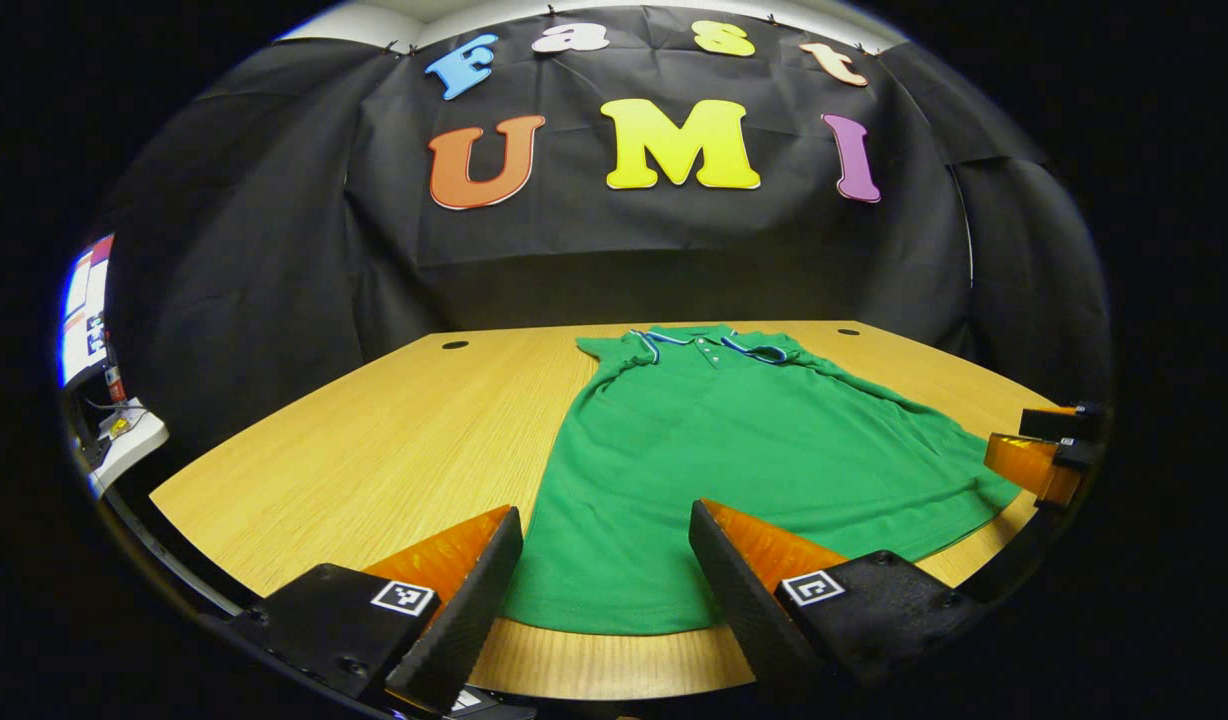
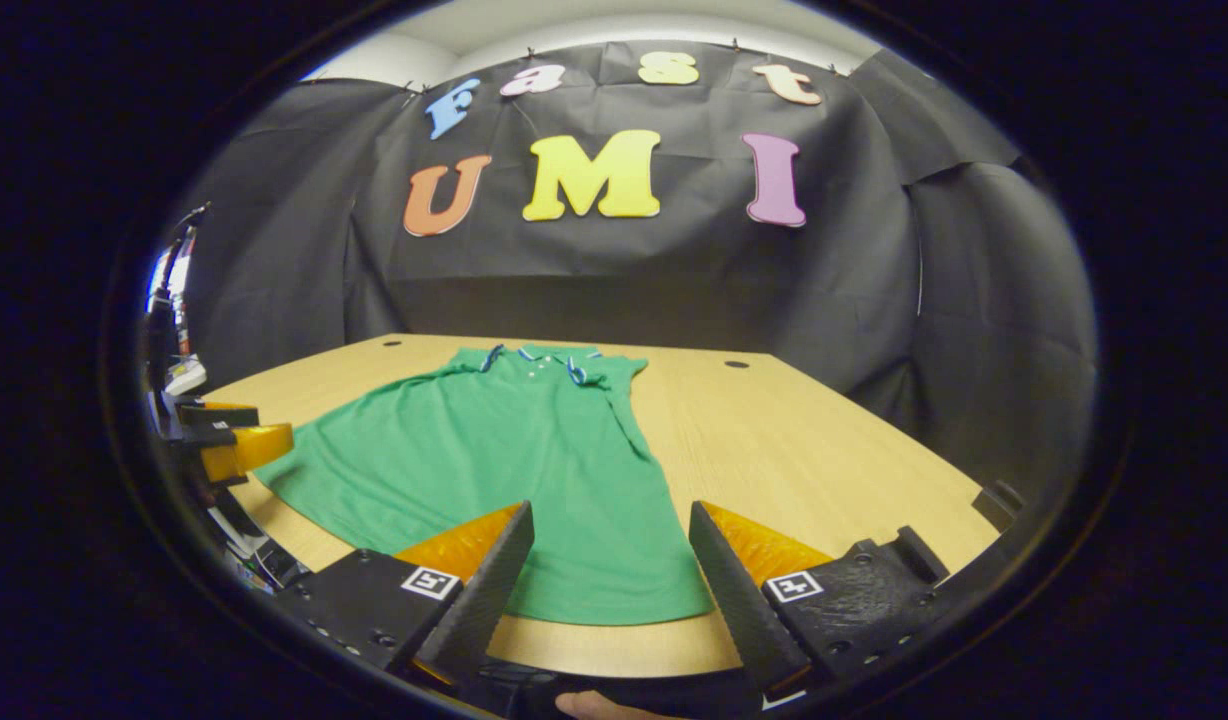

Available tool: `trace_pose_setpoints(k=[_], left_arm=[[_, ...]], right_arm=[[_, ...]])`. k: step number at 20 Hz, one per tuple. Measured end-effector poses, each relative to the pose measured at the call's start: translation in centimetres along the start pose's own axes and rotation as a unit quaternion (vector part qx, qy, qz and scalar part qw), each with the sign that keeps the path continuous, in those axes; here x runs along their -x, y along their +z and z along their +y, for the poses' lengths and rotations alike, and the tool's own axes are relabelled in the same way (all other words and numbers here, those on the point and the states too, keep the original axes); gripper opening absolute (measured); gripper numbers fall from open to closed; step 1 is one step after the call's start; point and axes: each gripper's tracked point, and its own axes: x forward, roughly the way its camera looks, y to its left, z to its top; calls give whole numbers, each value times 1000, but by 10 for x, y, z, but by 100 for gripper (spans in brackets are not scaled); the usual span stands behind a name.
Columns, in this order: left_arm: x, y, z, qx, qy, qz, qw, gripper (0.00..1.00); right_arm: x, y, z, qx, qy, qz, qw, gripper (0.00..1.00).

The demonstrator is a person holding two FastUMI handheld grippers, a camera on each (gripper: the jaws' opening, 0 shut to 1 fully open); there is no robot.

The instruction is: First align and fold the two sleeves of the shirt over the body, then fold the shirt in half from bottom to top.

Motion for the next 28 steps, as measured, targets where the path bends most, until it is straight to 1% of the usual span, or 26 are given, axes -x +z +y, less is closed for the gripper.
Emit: trace_pose_setpoints(k=[3,4,6,8,9,10,11,12,13,14,15,16,17,18,19,20,21,22,23,24,25,26,28], left_arm=[[-4,-5,2,14,-4,-1,1000,100],[-6,-10,0,22,-6,6,1000,100],[-9,-21,-3,31,-8,18,999,100],[-6,-15,-2,29,-4,6,1000,100],[-7,-15,-5,25,-6,7,1000,100],[-9,-18,-4,21,-6,13,1000,100],[-11,-23,-3,23,-5,21,1000,100],[-9,-22,-2,22,-2,18,1000,100],[-10,-21,-3,21,-3,14,1000,100],[-11,-21,-1,23,1,16,1000,100],[-11,-23,3,23,6,15,1000,100],[-12,-22,4,22,11,17,1000,94],[-12,-24,3,22,11,19,1000,88],[-14,-22,-1,22,3,19,1000,77],[-15,-22,-2,25,1,20,999,72],[-15,-21,-2,34,-2,19,999,43],[-17,-21,-2,40,2,19,999,35],[-18,-20,-1,46,4,20,999,17],[-22,-19,-5,43,1,21,999,12],[-23,-18,-7,41,-1,21,999,9],[-24,-17,-6,42,0,22,999,9],[-25,-15,-6,44,0,21,999,8],[-25,-9,-5,45,4,19,999,8]], right_arm=[[-6,-12,-2,-15,2,19,1000,95],[-9,-17,-2,-15,2,27,1000,97],[-9,-16,-3,-21,3,19,1000,96],[-4,-13,-12,-23,-3,19,1000,97],[-3,-9,-12,-30,1,14,999,95],[-4,-12,-13,-30,-1,19,999,95],[-7,-24,-13,-23,1,38,999,94],[-8,-19,-13,-30,4,27,999,96],[-7,-17,-13,-33,1,28,999,98],[-8,-21,-12,-29,1,32,999,96],[-11,-19,-11,-28,0,27,999,97],[-10,-18,-7,-36,6,25,999,97],[-11,-19,-5,-43,9,26,999,94],[-10,-19,-6,-50,3,27,998,72],[-11,-19,-3,-51,8,26,998,63],[-11,-18,1,-51,17,28,998,46],[-12,-19,9,-46,28,28,998,33],[-13,-16,12,-42,35,25,998,14],[-14,-17,10,-37,38,27,998,9],[-13,-14,10,-38,44,29,998,4],[-14,-13,8,-42,47,32,997,4],[-15,-11,8,-43,49,35,997,1],[-15,-2,5,-39,50,29,998,0]])
